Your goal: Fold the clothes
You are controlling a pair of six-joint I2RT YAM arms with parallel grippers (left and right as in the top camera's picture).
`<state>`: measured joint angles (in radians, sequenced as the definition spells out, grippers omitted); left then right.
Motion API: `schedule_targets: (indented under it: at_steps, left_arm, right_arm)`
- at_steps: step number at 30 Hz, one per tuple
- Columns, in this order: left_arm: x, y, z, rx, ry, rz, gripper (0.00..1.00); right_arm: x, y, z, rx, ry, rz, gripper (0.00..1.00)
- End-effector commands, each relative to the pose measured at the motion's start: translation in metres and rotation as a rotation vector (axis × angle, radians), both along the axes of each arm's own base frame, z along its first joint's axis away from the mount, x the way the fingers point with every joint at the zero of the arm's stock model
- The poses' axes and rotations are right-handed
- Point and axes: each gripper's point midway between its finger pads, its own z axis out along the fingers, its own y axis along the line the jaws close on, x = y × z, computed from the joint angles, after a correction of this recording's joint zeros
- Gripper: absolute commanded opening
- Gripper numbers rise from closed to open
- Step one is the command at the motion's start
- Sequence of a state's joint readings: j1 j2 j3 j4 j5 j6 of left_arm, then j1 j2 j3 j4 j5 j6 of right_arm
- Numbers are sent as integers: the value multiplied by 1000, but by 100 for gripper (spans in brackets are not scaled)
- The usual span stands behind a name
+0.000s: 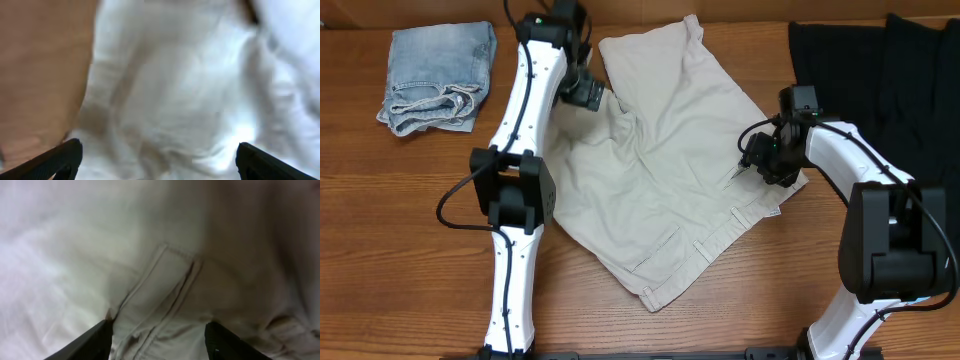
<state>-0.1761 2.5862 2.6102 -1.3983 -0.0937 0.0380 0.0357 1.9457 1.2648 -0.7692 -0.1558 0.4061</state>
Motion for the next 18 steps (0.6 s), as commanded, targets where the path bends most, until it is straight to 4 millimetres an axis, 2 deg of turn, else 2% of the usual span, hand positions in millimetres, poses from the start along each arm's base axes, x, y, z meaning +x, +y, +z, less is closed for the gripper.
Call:
schedule_targets:
  at_steps: [1,4,6,8,10,13,16,18]
  left_arm:
    - [11,17,17,23,-62,65,100]
    - [16,36,22,42,-85,122,100]
    - [19,40,23,32,-97,130,100]
    - [26,34,25,-4,-120,95,100]
    - [40,14,28,-94,-167,-1,100]
    - [63,-36,46,-299,-282,-150,100]
    - [82,-61,57,-366,-380,-200,100]
    - [91,-74,55,-376,-418,-221,100]
  right_arm:
    - [-8,-33,-18,-146,28,-60,63]
    - [0,-42,-19,-158,-12,-83,62]
    - [5,-50,-20,-168,-30,-103,61]
    - [10,-58,-22,-175,-44,-121,61]
    - [17,-63,-24,-157,-70,-138,61]
    - [23,-53,-18,-84,-95,-100,74]
    - [28,-44,-2,-49,-131,-82,79]
    - [29,-39,13,-43,-158,-70,81]
